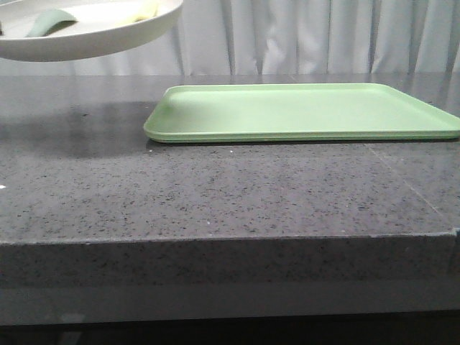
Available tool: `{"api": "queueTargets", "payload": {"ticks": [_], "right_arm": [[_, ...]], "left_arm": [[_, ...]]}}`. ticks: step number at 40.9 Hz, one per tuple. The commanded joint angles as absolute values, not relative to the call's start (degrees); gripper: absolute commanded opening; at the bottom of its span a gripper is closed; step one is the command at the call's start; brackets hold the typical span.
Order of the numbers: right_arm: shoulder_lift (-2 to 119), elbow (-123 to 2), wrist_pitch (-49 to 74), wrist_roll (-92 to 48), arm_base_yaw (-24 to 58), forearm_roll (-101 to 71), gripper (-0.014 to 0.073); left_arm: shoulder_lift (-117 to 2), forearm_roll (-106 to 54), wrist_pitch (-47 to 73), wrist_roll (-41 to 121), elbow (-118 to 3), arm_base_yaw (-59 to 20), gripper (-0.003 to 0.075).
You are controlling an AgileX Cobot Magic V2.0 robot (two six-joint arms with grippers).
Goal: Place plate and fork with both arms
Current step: 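Carry the plate over the green tray and lower it onto the tray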
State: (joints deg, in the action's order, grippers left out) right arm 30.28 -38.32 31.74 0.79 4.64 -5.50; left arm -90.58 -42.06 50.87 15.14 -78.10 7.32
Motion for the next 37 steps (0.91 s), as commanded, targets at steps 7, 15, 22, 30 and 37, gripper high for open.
{"api": "queueTargets", "payload": {"ticks": [7,15,22,30,37], "right_arm": [[30.8,-40.3,28.3,0.4,4.3,-5.1,0.0565],[30.8,-40.3,28.3,0.4,4.3,-5.1,0.0565],[30.8,-40.3,28.3,0.4,4.3,-5.1,0.0565],[30.8,-40.3,28.3,0.4,4.4,-5.1,0.0565],[30.8,-40.3,28.3,0.4,4.4,-5.1,0.0565]], "left_arm": [[-96.7,-43.5,46.6,7.3,-88.5,-5.7,-0.0018],[-104.1,-43.3,42.4,4.7,-95.0,-13.7,-0.0018],[-110.5,-40.5,40.8,0.0,-101.3,-18.5,-0.0018],[-116.4,-34.4,40.4,-5.8,-108.1,-22.3,-0.0018],[-118.0,-32.6,35.5,-9.3,-109.9,-23.4,-0.0018]]}}
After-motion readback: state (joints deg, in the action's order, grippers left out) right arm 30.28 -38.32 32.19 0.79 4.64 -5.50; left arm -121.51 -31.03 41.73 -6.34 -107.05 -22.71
